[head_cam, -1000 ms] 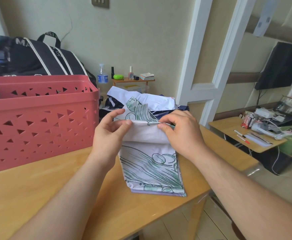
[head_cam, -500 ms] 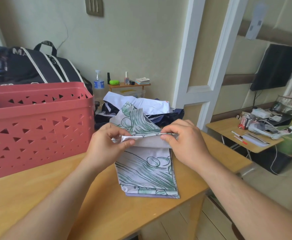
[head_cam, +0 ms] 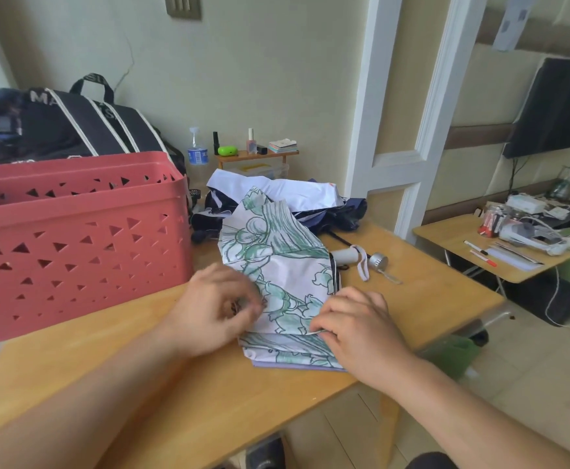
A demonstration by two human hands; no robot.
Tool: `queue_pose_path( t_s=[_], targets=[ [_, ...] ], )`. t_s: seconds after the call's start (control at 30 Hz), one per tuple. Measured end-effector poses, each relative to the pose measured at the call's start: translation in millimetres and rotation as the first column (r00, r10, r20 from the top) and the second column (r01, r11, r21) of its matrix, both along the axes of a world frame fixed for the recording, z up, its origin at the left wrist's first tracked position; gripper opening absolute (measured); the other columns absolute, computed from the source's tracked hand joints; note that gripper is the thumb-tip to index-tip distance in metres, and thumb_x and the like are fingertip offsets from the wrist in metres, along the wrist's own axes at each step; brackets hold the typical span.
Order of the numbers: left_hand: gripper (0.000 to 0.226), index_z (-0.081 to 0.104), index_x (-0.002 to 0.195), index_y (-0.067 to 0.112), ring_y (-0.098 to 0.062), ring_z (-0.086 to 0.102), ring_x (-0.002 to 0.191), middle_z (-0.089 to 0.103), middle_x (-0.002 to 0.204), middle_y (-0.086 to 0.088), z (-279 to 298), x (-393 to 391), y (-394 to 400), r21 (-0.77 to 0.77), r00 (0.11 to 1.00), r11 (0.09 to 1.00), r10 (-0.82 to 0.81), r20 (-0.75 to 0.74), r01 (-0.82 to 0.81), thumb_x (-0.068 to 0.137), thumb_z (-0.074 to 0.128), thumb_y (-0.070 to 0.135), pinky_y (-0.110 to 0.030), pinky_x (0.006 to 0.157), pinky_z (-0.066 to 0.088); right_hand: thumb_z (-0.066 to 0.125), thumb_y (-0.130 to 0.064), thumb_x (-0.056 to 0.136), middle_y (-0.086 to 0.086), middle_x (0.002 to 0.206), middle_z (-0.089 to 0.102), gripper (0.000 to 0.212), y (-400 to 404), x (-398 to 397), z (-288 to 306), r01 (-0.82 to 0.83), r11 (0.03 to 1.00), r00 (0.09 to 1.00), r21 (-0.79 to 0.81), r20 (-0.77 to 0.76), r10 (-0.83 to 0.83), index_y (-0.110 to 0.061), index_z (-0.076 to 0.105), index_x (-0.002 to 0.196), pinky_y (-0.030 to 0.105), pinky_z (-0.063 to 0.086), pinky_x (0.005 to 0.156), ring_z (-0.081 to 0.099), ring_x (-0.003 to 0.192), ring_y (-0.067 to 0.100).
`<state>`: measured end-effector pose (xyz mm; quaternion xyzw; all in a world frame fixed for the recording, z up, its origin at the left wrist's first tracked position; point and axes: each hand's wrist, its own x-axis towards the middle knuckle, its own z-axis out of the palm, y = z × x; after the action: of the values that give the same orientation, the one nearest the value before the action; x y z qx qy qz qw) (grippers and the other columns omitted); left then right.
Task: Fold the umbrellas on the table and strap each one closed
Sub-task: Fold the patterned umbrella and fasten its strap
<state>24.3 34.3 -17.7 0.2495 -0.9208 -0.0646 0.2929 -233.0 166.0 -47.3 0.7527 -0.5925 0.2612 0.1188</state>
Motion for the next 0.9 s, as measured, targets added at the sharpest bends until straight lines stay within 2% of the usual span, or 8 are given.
queue_pose_path(
  t_s=[0.13,0.23,0.33,0.4,0.47,0.57,0.73,0.9],
  targets=[
    [0.051,0.062,0.138,0.031,-0.017,0.051,0.134,0.058,0.144,0.009,23,-47,2,0.03,0.988,0.991,0.128,0.082,-0.131,0.1,0.043,0.059,-0.043,0.113,0.04,0.085,-0.021,0.077,-0.022,0.089,0.063,0.022,-1,2,11,0.015,0.998,1.0,-0.054,-0.007,-0.016,-0.038,0.076,0.089,0.044,0.044,0.081,0.057,0.099,0.014],
    [0.068,0.023,0.165,0.027,-0.02,0.015,0.159,0.022,0.171,0.004,25,-76,5,0.127,0.955,0.981,0.107,0.278,-0.147,0.106,0.031,0.061,-0.04,0.128,0.016,0.076,-0.023,0.082,-0.02,0.089,0.062,0.015,2,4,21,0.024,0.993,1.0,-0.116,0.019,-0.022,-0.037,0.075,0.089,0.038,0.036,0.083,0.055,0.099,0.013],
    [0.078,-0.005,0.166,0.03,-0.02,-0.013,0.16,-0.008,0.174,0.005,9,-81,4,0.143,0.868,0.97,0.105,0.485,-0.197,0.103,0.02,0.069,-0.044,0.129,-0.004,0.069,-0.026,0.083,-0.02,0.09,0.062,0.015,6,5,13,0.024,0.999,0.999,-0.033,-0.019,-0.025,-0.037,0.074,0.091,0.039,0.04,0.081,0.056,0.098,0.014],
    [0.083,-0.012,0.165,0.03,-0.021,-0.026,0.156,-0.022,0.171,0.004,-5,-80,6,0.075,0.807,0.975,0.128,0.577,-0.208,0.097,0.008,0.075,-0.046,0.128,-0.013,0.061,-0.026,0.09,-0.019,0.097,0.064,0.021,8,7,3,0.019,0.99,1.0,0.141,-0.012,-0.017,-0.037,0.076,0.101,0.041,0.046,0.086,0.055,0.104,0.014],
    [0.093,-0.017,0.163,0.03,-0.023,-0.035,0.152,-0.032,0.168,0.003,-16,-79,8,0.007,0.762,0.979,0.153,0.63,-0.203,0.086,-0.006,0.081,-0.048,0.126,-0.017,0.058,-0.023,0.096,-0.018,0.105,0.065,0.025,8,3,7,-0.018,0.948,0.994,0.317,0.108,-0.018,-0.033,0.077,0.109,0.026,0.045,0.096,0.053,0.107,0.007],
    [0.091,-0.021,0.162,0.03,-0.025,-0.039,0.15,-0.037,0.165,0.003,-24,-79,6,-0.025,0.743,0.981,0.163,0.649,-0.193,0.089,-0.003,0.081,-0.05,0.125,-0.017,0.063,-0.019,0.095,-0.015,0.102,0.068,0.02,-5,-10,22,-0.007,0.952,0.953,0.306,0.291,-0.087,-0.027,0.08,0.102,0.012,0.043,0.083,0.06,0.094,0.004],
    [0.095,-0.02,0.162,0.031,-0.024,-0.038,0.15,-0.036,0.165,0.003,-26,-79,5,-0.024,0.761,0.98,0.168,0.627,-0.197,0.087,0.0,0.086,-0.05,0.125,-0.018,0.052,-0.01,0.095,-0.006,0.121,0.066,0.03,-43,-42,21,0.303,0.878,0.931,0.371,0.081,-0.356,-0.022,0.074,0.11,0.034,0.046,0.1,0.058,0.115,0.018],
    [0.105,-0.023,0.16,0.04,-0.021,-0.041,0.149,-0.035,0.166,0.007,-25,-73,8,-0.003,0.816,0.992,0.103,0.569,-0.122,0.071,-0.01,0.094,-0.052,0.124,-0.02,0.045,-0.001,0.088,-0.003,0.124,0.068,0.04,-59,-44,27,0.316,0.871,0.925,0.377,0.082,-0.372,-0.024,0.071,0.109,0.038,0.047,0.095,0.059,0.116,0.024]
  ],
)
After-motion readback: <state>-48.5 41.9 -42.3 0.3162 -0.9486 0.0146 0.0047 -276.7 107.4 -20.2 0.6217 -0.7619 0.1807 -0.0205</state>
